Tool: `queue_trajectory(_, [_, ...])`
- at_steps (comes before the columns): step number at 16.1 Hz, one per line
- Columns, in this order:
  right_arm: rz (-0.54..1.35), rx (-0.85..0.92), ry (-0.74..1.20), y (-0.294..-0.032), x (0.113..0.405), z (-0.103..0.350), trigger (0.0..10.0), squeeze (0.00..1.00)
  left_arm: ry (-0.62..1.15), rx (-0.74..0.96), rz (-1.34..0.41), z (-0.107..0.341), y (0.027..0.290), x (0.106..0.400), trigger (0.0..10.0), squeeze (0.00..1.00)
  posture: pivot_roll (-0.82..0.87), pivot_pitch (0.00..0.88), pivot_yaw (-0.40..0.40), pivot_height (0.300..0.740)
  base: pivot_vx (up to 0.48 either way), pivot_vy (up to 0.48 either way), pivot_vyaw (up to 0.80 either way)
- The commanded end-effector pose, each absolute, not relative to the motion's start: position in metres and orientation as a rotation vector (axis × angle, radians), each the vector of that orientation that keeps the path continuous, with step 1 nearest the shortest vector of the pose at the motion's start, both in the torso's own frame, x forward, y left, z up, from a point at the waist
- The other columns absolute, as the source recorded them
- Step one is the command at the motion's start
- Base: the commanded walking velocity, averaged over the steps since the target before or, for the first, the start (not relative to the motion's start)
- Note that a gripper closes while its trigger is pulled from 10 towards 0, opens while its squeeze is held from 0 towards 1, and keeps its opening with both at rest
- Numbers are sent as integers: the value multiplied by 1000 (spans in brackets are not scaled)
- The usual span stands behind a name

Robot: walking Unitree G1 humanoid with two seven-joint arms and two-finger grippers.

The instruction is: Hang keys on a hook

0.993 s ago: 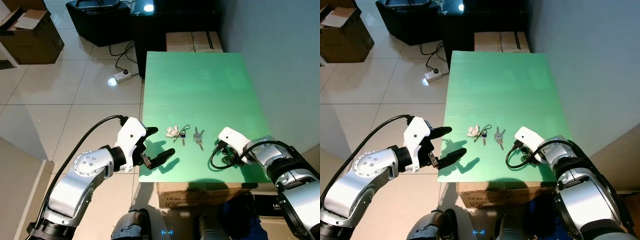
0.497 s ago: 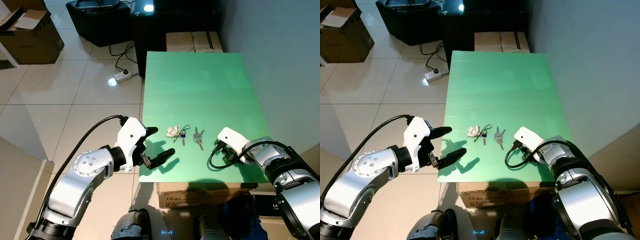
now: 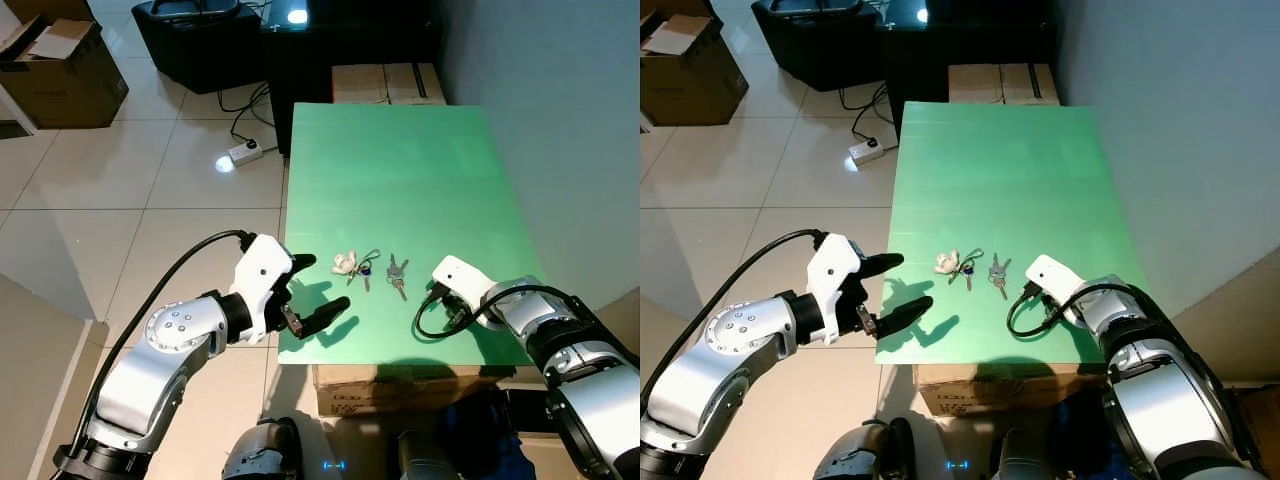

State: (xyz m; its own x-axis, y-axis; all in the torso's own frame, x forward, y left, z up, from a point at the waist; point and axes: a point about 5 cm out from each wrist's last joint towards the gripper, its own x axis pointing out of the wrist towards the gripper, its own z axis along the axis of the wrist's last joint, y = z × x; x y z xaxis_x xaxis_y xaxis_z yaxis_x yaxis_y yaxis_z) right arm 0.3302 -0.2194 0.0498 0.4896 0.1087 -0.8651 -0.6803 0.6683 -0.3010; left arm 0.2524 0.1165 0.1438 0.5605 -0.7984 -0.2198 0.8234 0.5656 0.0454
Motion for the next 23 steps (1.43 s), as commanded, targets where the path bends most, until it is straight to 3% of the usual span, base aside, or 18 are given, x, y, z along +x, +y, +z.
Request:
queue_trajectory(1, [521,-670,956,-220,326,44,4353,0,194,157,-975,142,117,251,10000,0,-102,189,62,718,0,0,0])
queue_trajectory(7, [521,-667,961,-220,324,41,3333,0,194,159,-975,143,117,251,10000,0,-100,192,61,718,0,0,0])
queue_trajectory(9, [518,-657,961,-220,324,41,0,0,194,160,-975,143,117,252,10000,0,-101,192,62,718,0,0,0])
queue_trajectory(17, [470,-517,895,-222,326,45,0,0,165,157,-934,146,127,258,10000,0,-98,147,65,718,0,0,0])
queue_trajectory(23, [374,-295,702,-224,326,62,0,0,109,158,-821,145,137,271,10000,0,-102,1,76,718,0,0,0])
